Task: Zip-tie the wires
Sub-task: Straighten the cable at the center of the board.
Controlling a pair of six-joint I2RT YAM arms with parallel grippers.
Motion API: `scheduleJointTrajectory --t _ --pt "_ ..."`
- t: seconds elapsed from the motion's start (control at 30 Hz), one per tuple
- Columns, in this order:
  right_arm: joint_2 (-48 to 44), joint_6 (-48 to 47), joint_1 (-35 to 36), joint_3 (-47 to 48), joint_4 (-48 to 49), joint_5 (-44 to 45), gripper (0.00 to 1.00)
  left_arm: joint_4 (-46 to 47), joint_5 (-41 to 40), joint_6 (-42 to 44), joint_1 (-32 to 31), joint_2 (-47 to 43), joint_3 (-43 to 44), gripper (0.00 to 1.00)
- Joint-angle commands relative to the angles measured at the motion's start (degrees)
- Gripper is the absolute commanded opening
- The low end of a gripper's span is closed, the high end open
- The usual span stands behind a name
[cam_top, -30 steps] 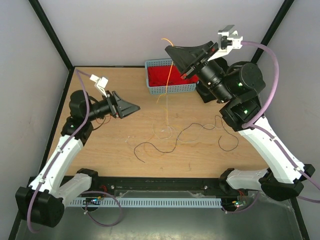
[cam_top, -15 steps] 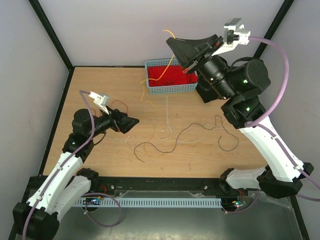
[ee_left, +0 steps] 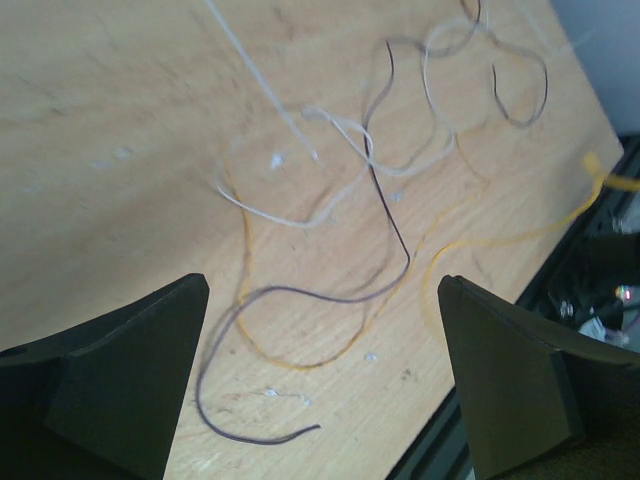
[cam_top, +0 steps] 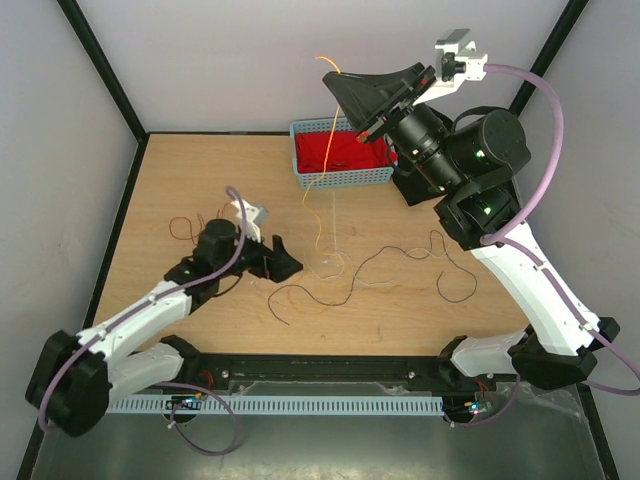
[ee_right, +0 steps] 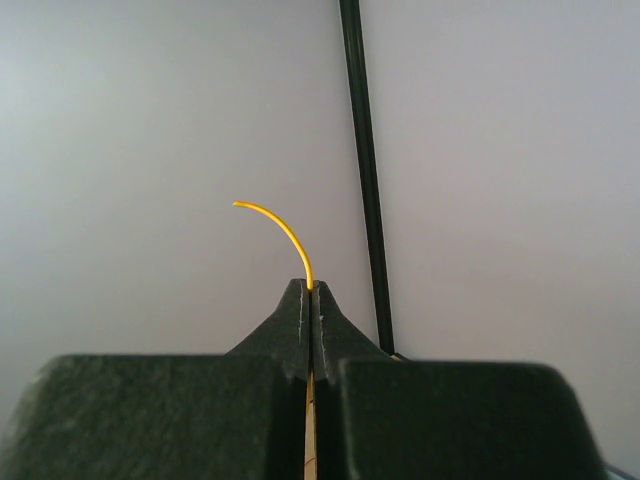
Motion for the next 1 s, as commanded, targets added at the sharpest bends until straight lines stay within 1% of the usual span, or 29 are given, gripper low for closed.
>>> scheduleJointTrajectory --t 0.0,0.17,0.43,0.7,0.9,0.97 --pt "-1.04 -0.32 0.04 2.07 1.12 0.24 0.0 1.26 0.29 0.03 -5.19 5.8 1.57 0.99" --pt "-2.33 -1.11 0.08 1.31 0.58 0.85 0.0 2.76 1.13 -2.52 -8.77 9.89 3.16 0.99" --pt "-3.93 -1.05 0.14 -0.83 1.1 1.02 0.0 4.35 0.31 -4.95 -9.35 13.74 6.16 0.98" --pt "-4.37 -0.46 0.09 -2.21 2.11 0.76 0.0 4.48 -10.59 -9.43 -9.41 17.02 5.29 0.92" --pt "-4.57 -0.06 0.08 -3.34 2.74 0.4 0.0 5.1 -12.63 -9.75 -9.41 19.4 5.7 0.88" --pt "-4.74 0.02 0.05 -3.75 3.03 0.49 0.0 5.28 -12.21 -9.44 -9.42 20.05 6.07 0.84"
